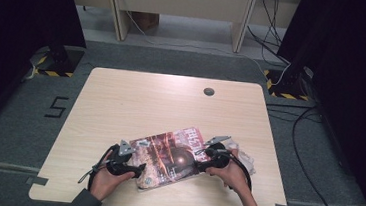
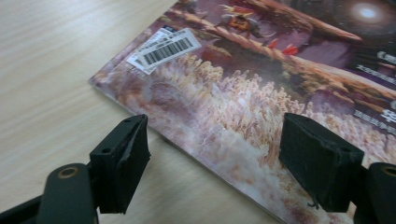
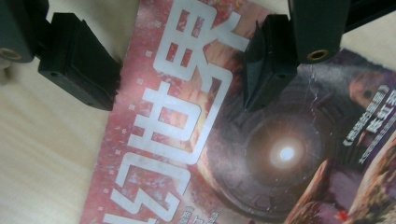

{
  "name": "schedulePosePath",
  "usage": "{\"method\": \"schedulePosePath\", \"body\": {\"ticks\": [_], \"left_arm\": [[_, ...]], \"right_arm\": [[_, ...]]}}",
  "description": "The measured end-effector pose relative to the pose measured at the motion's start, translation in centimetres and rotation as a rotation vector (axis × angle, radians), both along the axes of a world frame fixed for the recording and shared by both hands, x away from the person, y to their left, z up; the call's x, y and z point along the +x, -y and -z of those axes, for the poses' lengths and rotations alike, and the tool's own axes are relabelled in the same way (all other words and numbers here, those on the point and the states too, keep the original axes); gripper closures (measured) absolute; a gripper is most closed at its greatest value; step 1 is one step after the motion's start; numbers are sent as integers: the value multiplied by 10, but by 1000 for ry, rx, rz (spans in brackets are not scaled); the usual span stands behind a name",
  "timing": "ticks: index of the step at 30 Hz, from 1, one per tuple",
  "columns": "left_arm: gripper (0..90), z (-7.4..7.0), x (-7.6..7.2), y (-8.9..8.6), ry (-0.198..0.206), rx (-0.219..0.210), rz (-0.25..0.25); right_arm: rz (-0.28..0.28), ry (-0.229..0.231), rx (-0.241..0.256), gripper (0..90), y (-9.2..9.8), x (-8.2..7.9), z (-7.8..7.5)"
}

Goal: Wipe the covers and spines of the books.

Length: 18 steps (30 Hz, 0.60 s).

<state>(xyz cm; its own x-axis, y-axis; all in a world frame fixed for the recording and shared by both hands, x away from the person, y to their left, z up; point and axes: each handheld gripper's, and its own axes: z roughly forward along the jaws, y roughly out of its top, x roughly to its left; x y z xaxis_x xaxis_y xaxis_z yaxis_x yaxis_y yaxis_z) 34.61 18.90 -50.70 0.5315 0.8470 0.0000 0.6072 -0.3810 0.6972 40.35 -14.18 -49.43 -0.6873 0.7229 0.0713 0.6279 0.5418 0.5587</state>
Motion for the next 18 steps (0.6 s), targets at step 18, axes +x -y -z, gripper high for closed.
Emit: {"method": "schedulePosePath", "body": {"ticks": [18], "left_arm": [[217,-1,-2,-2,-22,-13,-2]], "right_arm": [[66,34,84,343,-1,9,5]]}}
